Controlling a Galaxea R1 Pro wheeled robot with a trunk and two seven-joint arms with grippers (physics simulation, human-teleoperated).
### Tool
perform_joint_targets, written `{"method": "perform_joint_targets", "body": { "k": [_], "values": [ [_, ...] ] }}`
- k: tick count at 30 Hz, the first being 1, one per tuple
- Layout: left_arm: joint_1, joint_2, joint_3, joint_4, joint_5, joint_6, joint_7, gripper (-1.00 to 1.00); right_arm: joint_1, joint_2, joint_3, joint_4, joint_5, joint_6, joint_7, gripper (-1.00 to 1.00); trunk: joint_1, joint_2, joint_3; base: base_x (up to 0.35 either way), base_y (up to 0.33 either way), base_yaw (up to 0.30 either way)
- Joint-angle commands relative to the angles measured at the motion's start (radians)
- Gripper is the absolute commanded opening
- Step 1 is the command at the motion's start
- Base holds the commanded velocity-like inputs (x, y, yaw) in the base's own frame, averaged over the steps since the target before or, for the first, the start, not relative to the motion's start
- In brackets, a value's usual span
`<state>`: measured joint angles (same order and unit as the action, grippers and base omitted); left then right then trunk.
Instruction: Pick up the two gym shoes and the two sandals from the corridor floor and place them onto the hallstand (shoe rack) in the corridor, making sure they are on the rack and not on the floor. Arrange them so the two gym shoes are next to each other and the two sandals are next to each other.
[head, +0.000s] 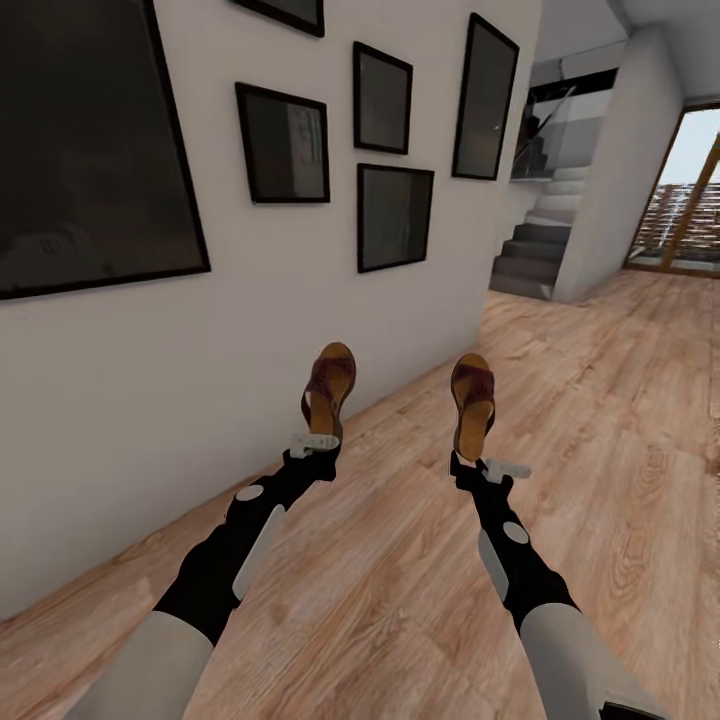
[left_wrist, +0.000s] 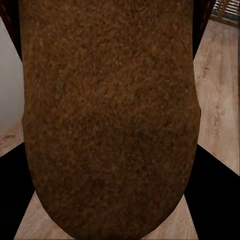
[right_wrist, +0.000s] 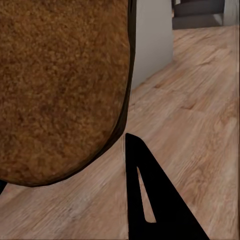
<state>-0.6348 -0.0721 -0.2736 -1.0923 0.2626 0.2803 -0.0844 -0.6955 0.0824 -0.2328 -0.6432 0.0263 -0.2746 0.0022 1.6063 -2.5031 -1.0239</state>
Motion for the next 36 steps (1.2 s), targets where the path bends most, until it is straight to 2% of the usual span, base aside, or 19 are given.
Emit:
{"method": "perform_joint_targets", "body": {
  "k": [1,36],
  "values": [
    [0.0,0.0,0.001,-0.001,0.008,0.006,-0.002,-1.0,-0.001,0.001,-0.003,0.001,0.003,-0.003,0.001,-1.0,0.0,0.0,-0.001,0.345,0.0,-0.225],
    [0.0,0.0,0.002,-0.001,0.009,0.005,-0.002,-1.0,-0.001,0.0,-0.003,0.0,0.002,-0.003,0.002,-1.0,0.0,0.0,-0.001,0.347,0.0,-0.252]
  ]
}}
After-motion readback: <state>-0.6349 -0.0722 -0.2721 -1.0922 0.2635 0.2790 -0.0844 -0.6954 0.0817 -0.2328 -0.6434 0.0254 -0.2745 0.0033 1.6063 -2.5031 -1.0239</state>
